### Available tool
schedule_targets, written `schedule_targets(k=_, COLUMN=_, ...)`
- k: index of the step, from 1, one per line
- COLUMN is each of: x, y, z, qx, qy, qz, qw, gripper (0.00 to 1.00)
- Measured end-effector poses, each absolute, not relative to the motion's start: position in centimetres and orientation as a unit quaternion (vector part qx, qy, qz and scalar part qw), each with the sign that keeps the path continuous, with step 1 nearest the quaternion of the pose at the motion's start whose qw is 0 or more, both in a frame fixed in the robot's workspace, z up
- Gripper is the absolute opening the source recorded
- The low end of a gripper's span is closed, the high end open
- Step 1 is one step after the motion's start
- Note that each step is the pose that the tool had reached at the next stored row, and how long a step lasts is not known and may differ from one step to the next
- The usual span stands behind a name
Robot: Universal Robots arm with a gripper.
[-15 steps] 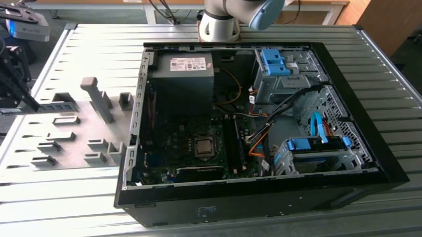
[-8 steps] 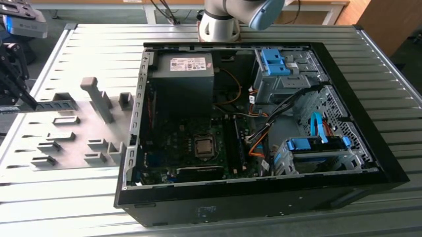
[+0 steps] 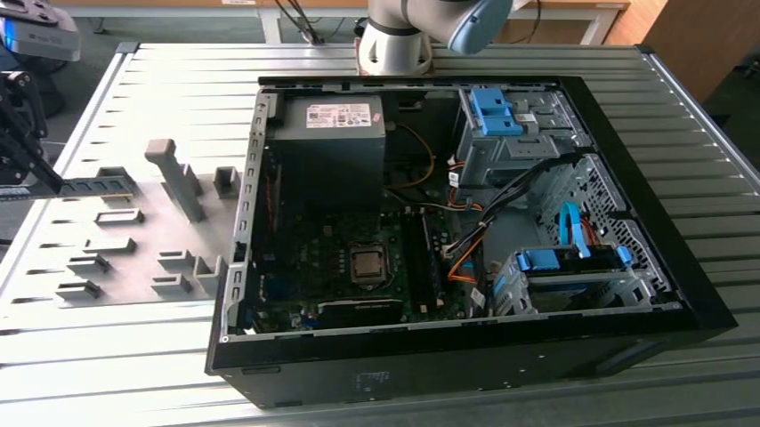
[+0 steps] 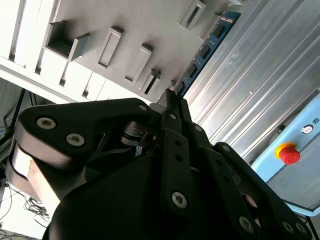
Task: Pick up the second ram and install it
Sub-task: 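Pick up the second ram and move it above second insertion slot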
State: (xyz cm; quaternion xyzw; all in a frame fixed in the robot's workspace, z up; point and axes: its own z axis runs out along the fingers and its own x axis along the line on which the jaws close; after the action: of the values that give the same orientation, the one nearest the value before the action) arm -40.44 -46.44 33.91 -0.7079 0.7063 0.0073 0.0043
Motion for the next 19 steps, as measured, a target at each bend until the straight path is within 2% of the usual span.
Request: schedule_targets(k=19, x=-40.45, y=-46.43, z=34.92, qx=-0.708, qy=0.706, qz=0.007, qw=0.004, gripper=0.14)
